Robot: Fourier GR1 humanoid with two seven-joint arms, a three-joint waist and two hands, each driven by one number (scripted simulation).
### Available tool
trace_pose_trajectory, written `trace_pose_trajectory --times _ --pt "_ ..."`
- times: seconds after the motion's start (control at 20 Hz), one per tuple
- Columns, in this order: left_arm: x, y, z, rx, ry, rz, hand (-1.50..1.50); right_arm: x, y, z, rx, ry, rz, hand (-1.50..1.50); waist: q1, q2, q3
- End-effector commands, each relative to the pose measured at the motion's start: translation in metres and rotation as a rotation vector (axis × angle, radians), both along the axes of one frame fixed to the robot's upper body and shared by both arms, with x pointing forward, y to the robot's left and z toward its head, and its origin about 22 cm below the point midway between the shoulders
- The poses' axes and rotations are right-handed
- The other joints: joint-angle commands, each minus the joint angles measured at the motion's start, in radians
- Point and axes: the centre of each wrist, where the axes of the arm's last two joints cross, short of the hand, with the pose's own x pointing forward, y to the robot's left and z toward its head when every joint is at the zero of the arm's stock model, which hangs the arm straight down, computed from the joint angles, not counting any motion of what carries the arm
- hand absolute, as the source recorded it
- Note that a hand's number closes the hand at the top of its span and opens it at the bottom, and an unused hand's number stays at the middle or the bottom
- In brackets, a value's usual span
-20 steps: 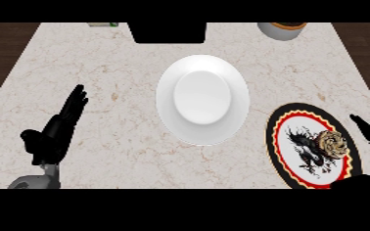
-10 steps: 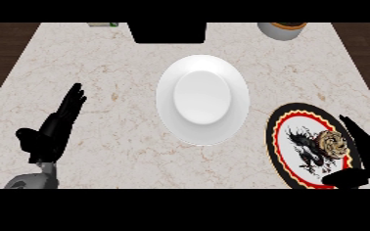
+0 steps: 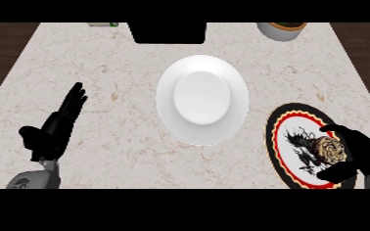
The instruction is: Pick the cupcake from the plate and place it in the plate
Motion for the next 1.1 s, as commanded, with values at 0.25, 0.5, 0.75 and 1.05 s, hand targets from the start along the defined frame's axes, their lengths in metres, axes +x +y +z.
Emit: trace_pose_trajectory --times 0.25,0.5,0.75,1.05 --pt "-0.011 -0.009 -0.004 0.008 -0.004 -0.003 0.0 0.007 -0.006 -0.025 0.025 -0.025 0.081 1.5 0.003 0.003 0.007" --pt "0.0 -0.011 0.0 0.014 -0.005 0.0 0.0 -0.011 0.022 -0.008 -0.082 -0.175 0.028 1.5 -0.01 0.001 0.006" --pt "-0.02 0.018 -0.004 0.012 0.018 0.064 0.0 -0.081 0.064 -0.031 -0.087 -0.161 -0.274 1.5 -0.063 -0.016 0.002" --pt "-0.017 0.01 -0.002 0.001 0.016 0.048 0.0 -0.135 0.14 0.004 -0.104 -0.356 -0.277 1.5 -0.044 -0.006 0.004"
